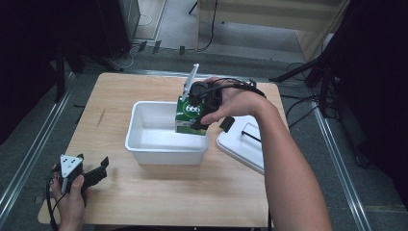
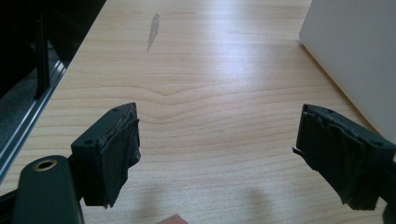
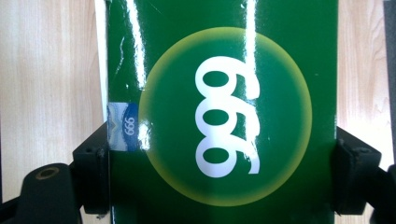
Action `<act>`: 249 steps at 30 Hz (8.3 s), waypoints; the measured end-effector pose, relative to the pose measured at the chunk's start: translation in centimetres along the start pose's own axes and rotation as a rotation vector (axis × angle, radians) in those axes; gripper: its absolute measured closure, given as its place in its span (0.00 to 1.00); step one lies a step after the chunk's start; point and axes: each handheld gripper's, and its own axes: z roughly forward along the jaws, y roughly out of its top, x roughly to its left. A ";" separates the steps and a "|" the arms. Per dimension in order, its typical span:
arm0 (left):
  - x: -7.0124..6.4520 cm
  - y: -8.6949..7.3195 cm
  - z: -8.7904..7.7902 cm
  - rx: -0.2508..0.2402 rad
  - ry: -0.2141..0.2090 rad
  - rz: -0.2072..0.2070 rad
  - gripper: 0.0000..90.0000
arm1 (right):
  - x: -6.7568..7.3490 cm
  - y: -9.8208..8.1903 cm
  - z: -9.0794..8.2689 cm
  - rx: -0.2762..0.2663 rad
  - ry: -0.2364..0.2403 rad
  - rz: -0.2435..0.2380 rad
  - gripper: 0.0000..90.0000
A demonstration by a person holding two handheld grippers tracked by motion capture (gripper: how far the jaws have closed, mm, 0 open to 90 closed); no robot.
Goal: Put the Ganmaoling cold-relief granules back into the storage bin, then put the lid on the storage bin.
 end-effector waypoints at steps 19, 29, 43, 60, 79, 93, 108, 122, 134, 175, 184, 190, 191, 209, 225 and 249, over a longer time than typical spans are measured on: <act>0.0 0.0 0.0 -0.002 -0.003 -0.001 0.16 | -0.2 -0.8 4.4 0.030 -0.007 -0.005 0.18; 0.0 0.0 0.0 0.002 -0.005 0.000 0.16 | 0.0 -1.2 6.2 0.042 -0.020 -0.024 0.18; 0.0 0.0 0.1 0.009 -0.007 0.001 0.16 | -0.1 -1.6 8.7 0.065 -0.016 -0.020 0.18; 0.0 0.1 0.1 0.015 -0.010 -0.001 0.16 | -0.3 -1.3 11.0 0.132 0.001 -0.023 0.17; 0.0 0.1 0.1 0.014 -0.011 0.002 0.16 | -0.5 -1.6 11.2 0.144 0.001 0.001 0.15; 0.0 0.1 0.2 0.016 -0.010 0.003 0.16 | -0.6 -1.6 9.1 0.089 -0.018 0.028 0.14; -0.1 0.1 0.2 0.016 -0.010 0.011 0.16 | -0.6 -1.2 4.8 0.022 -0.062 0.056 0.14; -0.2 0.1 0.2 0.030 -0.011 0.019 0.16 | -1.2 -3.9 1.1 -0.003 -0.114 0.135 0.14; -0.2 0.1 0.3 0.030 -0.007 0.019 0.16 | -1.4 -8.0 -1.4 -0.004 -0.160 0.210 0.14; -0.1 0.1 0.3 0.034 -0.011 0.009 0.16 | -0.3 -18.3 0.2 0.099 -0.199 0.367 0.23; -0.2 0.1 0.2 0.032 -0.012 0.013 0.16 | -0.2 -19.8 1.6 0.123 -0.190 0.401 0.31; -0.2 0.1 0.2 0.028 -0.011 0.012 0.16 | -0.2 -20.6 2.7 0.120 -0.170 0.424 0.41; -0.2 0.1 0.2 0.027 -0.011 0.013 0.16 | -0.2 -20.7 2.8 0.125 -0.176 0.422 0.44; -0.2 0.1 0.2 0.030 -0.010 0.013 0.16 | 0.0 -21.8 6.1 0.230 -0.148 0.394 0.71; -0.2 0.1 0.2 0.032 -0.009 0.013 0.16 | -0.3 -22.2 6.2 0.256 -0.187 0.404 0.94; -0.2 0.1 0.3 0.032 -0.004 0.014 0.16 | 0.0 -22.1 1.7 0.165 -0.186 0.340 0.95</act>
